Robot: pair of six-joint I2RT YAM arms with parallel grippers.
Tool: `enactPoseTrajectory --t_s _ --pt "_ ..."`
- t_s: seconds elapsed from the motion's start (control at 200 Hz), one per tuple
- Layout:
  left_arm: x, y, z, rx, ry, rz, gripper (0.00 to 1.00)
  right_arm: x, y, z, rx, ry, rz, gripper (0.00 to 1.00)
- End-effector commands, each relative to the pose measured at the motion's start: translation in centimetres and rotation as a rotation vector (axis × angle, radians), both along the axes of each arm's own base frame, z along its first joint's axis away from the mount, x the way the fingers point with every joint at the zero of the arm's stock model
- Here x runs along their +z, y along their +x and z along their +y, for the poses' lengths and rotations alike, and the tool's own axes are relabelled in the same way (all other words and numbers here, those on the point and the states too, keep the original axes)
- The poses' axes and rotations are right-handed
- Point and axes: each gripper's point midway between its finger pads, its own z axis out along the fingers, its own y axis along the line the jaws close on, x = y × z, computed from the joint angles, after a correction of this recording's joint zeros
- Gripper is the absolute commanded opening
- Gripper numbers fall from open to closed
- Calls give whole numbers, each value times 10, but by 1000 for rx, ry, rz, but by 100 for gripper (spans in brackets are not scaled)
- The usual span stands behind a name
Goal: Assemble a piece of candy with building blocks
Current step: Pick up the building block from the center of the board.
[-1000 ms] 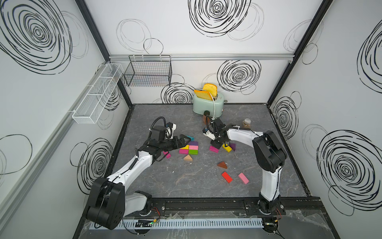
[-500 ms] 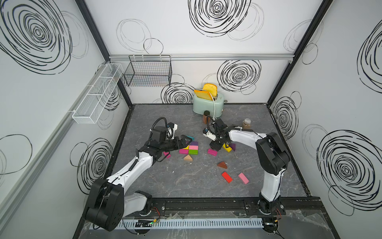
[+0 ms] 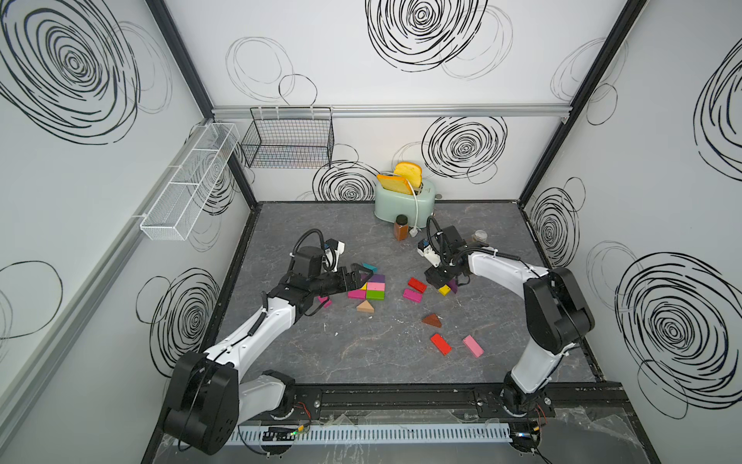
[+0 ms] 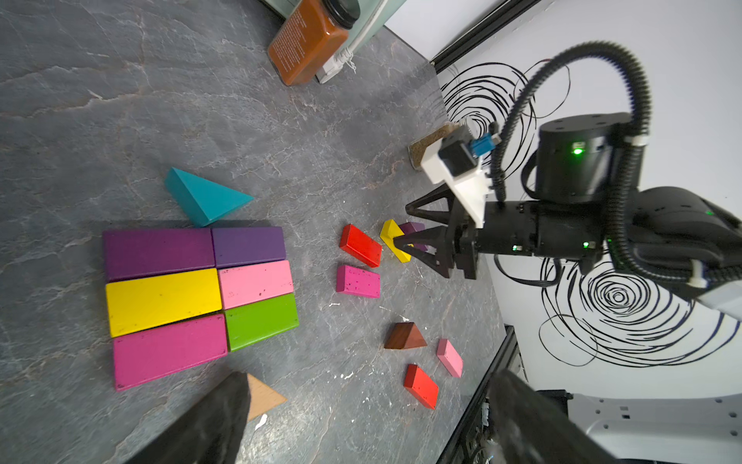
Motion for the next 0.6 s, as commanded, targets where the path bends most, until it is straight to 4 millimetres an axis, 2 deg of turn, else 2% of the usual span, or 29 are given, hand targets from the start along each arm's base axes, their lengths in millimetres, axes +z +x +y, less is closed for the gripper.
enactPoseTrajectory --t_s 0.0,0.29,0.45,0.535,0.59 --pt "6 -2 -4 -16 -16 -27 98 -6 -8 -8 -5 -34 47 62" --pt "4 0 -4 -18 -14 -25 98 -26 -9 -24 -28 -99 86 61" --pt "4 1 -4 -16 -14 -27 98 -32 -11 -26 -25 -102 102 60" --pt "3 2 -3 -12 -13 -25 98 -34 -12 -27 -18 -109 108 57" --pt "1 2 -2 -8 -11 -21 98 -34 -12 -26 -14 -106 108 51"
